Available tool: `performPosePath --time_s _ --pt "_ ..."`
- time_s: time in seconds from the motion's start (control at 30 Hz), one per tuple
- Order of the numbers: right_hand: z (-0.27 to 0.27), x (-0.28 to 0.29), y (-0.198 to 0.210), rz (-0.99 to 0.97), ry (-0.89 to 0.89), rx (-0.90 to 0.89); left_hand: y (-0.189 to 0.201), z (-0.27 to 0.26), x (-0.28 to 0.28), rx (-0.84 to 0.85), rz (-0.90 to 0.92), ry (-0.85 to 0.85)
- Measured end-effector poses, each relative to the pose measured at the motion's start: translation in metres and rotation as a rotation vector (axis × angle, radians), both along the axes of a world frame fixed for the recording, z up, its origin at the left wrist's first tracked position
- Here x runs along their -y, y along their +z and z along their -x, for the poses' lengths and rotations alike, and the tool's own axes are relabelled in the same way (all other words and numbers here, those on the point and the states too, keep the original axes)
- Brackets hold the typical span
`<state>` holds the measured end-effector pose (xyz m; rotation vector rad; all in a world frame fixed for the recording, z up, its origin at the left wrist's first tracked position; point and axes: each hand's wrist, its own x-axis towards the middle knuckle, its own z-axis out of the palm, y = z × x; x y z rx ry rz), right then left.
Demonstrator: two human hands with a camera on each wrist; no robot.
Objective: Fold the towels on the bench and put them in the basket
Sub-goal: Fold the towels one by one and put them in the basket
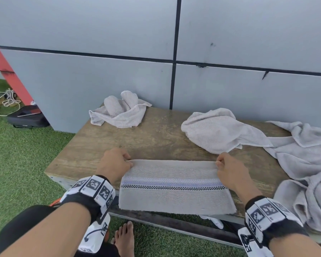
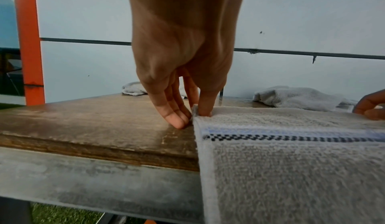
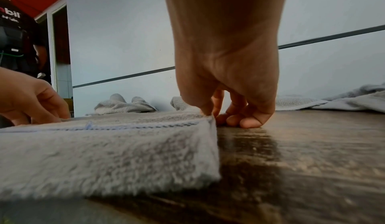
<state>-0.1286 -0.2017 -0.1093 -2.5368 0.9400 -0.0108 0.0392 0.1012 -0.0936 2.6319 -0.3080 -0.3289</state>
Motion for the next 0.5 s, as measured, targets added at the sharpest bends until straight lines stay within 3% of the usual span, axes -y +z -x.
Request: performPosePath --time_s 0.13,0.37,0.5 --pt "0.006 0.000 0.002 -0.077 0.008 0.086 0.003 0.002 0.005 0.023 -0.081 -0.038" --pt "0.019 -0.002 0.003 -0.101 0.051 0.039 0.007 0.010 0.008 0.025 -0.167 -0.131" --pt "0.029 -0.003 0.023 -0.159 0.044 0.119 0.032 0.009 0.006 0.042 -0.149 -0.212"
